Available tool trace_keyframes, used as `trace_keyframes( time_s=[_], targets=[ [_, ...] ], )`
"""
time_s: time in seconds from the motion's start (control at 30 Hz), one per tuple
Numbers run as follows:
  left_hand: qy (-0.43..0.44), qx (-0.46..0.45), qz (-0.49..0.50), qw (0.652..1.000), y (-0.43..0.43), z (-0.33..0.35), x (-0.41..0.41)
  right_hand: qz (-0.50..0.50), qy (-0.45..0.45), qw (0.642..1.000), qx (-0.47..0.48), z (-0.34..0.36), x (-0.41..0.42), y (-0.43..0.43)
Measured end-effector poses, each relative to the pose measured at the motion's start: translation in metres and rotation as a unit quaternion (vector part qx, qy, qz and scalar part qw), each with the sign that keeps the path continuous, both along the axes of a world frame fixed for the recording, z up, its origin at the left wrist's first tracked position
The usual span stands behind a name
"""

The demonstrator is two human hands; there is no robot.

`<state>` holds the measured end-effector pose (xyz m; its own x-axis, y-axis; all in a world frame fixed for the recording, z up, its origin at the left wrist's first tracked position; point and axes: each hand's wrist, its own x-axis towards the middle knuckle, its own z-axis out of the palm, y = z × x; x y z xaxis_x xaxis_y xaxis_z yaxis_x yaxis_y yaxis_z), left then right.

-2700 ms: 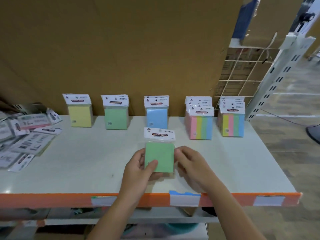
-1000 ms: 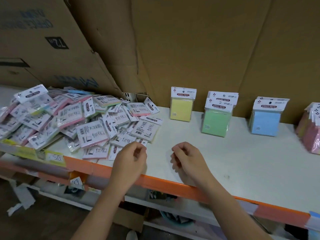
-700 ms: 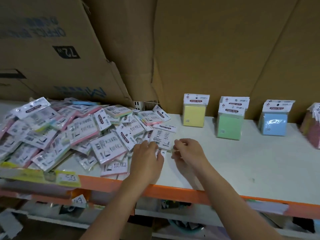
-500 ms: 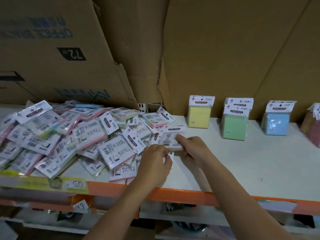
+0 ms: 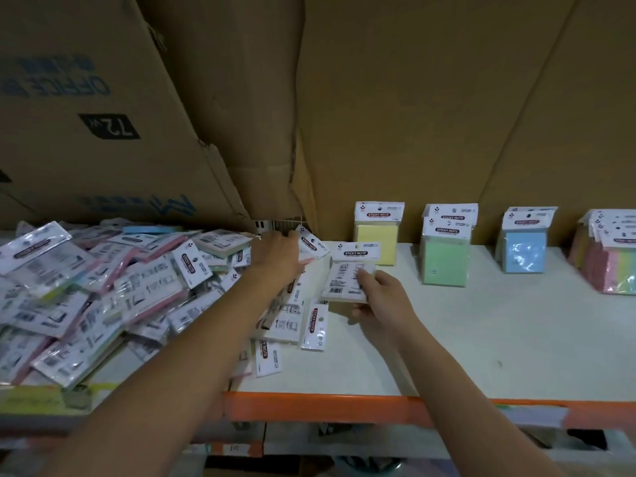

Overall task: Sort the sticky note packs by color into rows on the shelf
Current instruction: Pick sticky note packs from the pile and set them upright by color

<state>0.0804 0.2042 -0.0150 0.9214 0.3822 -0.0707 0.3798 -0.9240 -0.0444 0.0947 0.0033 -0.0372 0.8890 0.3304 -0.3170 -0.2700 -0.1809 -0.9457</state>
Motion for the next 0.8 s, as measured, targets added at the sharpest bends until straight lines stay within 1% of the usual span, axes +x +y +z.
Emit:
trace_keyframes(
  time_s=[0.1,0.17,0.27,0.33,0.43,0.47,0.5,0.53,0.6,0.63,0.67,0.73,0.8],
  targets=[
    [-0.006,-0.005,0.018,1.0,0.0,0.0,0.007,0.021,0.004,1.0,0.007,-0.002,0.001,-0.001],
    [-0.027,0.031,-0.003,0.999,-0.007,0.003,0.006,0.035,0.006,0.999,0.013,-0.001,0.002,0.001],
    [-0.093,0.116,-0.042,0.988,-0.02,0.012,-0.009,0.045,0.02,0.998,0.031,0.002,0.002,0.005],
    [-0.152,0.136,-0.063,0.977,-0.034,0.016,-0.027,0.048,0.036,0.997,0.055,0.003,0.0,0.01],
    [-0.239,0.122,-0.117,0.956,-0.063,0.011,-0.06,0.065,0.087,0.983,0.148,0.002,-0.007,0.016],
    [-0.265,0.106,-0.133,0.949,-0.072,0.008,-0.069,0.072,0.098,0.98,0.156,0.002,-0.009,0.016],
    [-0.277,0.086,-0.143,0.946,-0.08,0.005,-0.077,0.08,0.093,0.982,0.141,0.003,-0.01,0.016],
    [-0.277,0.051,-0.151,0.948,-0.086,0.002,-0.084,0.089,0.062,0.988,0.108,0.003,-0.011,0.016],
    [-0.213,-0.066,-0.149,0.963,-0.089,-0.002,-0.095,0.091,-0.019,0.995,0.041,-0.001,-0.011,0.015],
    [-0.184,-0.107,-0.158,0.964,-0.086,-0.005,-0.101,0.084,-0.039,0.995,0.021,-0.003,-0.011,0.012],
    [-0.156,-0.111,-0.169,0.967,-0.081,-0.006,-0.107,0.081,-0.048,0.995,0.013,-0.006,-0.009,0.01],
    [-0.083,-0.067,-0.176,0.978,-0.068,-0.009,-0.118,0.084,-0.064,0.994,0.0,-0.009,-0.006,0.002],
    [-0.017,-0.02,-0.156,0.987,-0.052,-0.01,-0.121,0.085,-0.065,0.994,-0.009,-0.011,-0.001,-0.008]
  ],
)
